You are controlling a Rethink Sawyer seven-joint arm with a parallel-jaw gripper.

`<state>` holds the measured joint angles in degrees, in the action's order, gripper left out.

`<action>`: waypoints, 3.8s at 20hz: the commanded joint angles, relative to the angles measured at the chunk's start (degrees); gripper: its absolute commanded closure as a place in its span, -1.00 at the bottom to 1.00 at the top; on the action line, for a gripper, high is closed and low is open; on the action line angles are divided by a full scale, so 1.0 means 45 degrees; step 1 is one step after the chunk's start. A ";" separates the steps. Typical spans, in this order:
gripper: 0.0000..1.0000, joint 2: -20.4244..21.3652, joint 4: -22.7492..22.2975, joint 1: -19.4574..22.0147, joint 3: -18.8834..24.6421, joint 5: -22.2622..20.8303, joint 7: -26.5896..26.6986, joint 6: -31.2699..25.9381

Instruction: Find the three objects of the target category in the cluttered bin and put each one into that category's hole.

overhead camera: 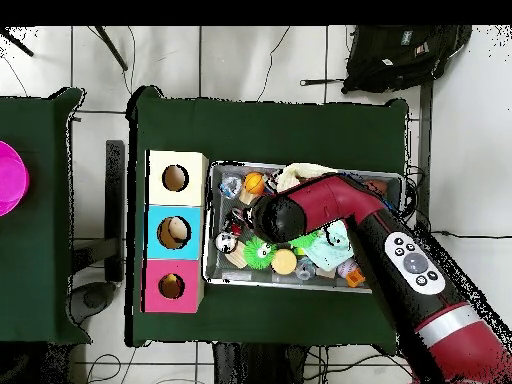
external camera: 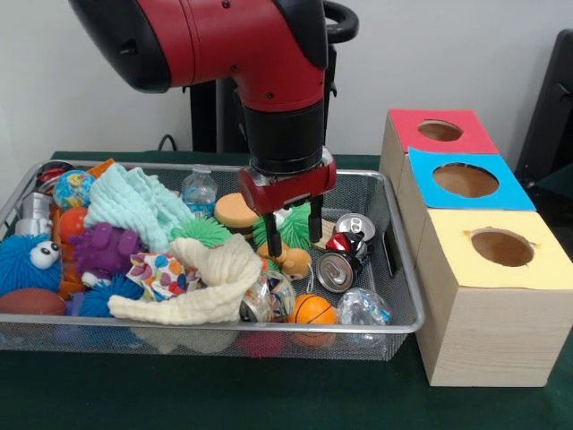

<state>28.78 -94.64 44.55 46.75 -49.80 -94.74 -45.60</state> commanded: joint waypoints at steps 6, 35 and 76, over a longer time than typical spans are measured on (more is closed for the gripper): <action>-1.00 0.0074 0.0605 -0.0226 -0.0083 -0.0623 0.3569 -0.0275; -1.00 -0.0898 -0.0982 0.0941 -0.0330 -0.1463 0.3786 0.0683; -1.00 -0.0947 -0.2044 0.1236 -0.0781 -0.2368 0.2111 0.2280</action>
<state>24.14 -104.98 49.38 45.85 -56.44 -94.19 -37.94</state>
